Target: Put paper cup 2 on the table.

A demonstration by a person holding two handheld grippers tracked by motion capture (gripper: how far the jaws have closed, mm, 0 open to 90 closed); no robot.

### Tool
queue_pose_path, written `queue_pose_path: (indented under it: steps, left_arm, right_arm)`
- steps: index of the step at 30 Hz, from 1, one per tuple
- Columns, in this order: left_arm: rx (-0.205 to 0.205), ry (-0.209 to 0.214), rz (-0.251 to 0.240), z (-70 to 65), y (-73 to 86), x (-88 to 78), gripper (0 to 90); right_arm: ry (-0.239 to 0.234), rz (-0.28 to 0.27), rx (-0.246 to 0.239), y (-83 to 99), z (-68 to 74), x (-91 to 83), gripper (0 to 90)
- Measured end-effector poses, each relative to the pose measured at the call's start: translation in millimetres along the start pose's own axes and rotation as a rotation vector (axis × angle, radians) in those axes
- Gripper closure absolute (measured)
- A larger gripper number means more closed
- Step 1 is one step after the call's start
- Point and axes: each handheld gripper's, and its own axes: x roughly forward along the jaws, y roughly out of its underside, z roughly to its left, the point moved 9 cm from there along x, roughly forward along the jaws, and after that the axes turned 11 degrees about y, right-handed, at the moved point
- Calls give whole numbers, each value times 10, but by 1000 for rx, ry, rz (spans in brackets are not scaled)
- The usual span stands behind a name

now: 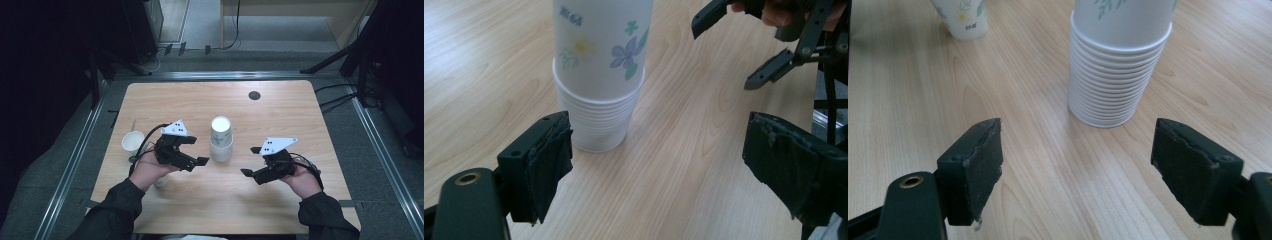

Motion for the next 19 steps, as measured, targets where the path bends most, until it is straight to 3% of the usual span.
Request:
queue_pose_path:
  steps: [8, 17, 19]
  left_arm:
    - [16, -16, -28, -55, -39, 81, 125]
    - [18, -18, -10, -50, -9, 116, 125]
    - [27, -44, -1, -25, 6, 103, 125]
  right_arm:
    - [-8, 4, -8, -9, 52, 11, 211]
    - [-16, 5, -20, -11, 76, 29, 211]
    - [-17, 8, -21, -8, 71, 31, 211]
